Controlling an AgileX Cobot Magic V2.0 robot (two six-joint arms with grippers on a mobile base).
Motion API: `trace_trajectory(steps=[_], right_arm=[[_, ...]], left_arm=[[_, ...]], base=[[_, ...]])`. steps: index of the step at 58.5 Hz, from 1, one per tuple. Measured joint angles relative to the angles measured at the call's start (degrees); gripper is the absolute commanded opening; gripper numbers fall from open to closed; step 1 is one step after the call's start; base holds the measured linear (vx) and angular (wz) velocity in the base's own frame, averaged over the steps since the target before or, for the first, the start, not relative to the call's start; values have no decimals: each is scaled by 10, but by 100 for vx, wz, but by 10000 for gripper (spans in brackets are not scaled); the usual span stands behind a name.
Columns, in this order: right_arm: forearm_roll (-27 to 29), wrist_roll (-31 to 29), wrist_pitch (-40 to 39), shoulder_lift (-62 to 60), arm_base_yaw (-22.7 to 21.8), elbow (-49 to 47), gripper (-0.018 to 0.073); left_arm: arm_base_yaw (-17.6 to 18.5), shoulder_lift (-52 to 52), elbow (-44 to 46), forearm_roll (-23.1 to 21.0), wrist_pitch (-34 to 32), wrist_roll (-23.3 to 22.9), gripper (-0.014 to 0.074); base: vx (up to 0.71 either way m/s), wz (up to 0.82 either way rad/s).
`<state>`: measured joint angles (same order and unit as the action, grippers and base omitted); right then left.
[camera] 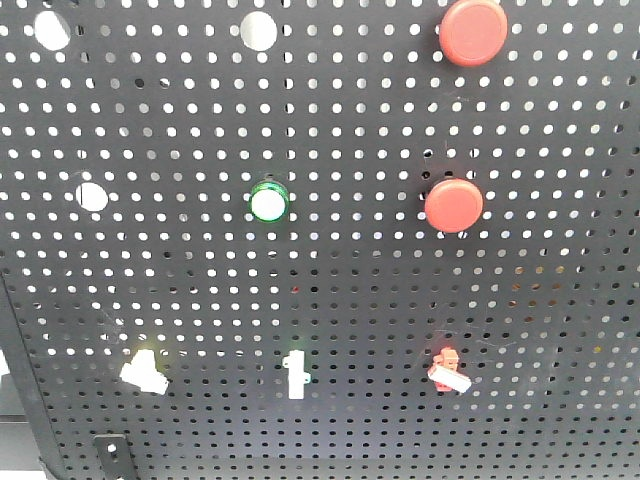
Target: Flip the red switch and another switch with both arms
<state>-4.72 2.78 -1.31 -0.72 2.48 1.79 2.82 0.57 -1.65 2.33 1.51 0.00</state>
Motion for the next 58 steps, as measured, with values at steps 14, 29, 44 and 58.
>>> trace_trajectory(steps=[14,29,44,58], right_arm=[[18,24,-99,10,0,-74,-6],[-6,25,-48,135,0,-249,-6],[-14,25,-41,236,0,-262,-6],[-13,29,-41,271,0,-262,-6]], left_arm=[[0,0,68,0,-164,-25,2],[0,-90,300,52,-68,-25,2],[0,-202,324,72,31,-25,2],[15,-308,324,72,40,30,2]], base=[[0,0],[0,0],[0,0],[0,0]])
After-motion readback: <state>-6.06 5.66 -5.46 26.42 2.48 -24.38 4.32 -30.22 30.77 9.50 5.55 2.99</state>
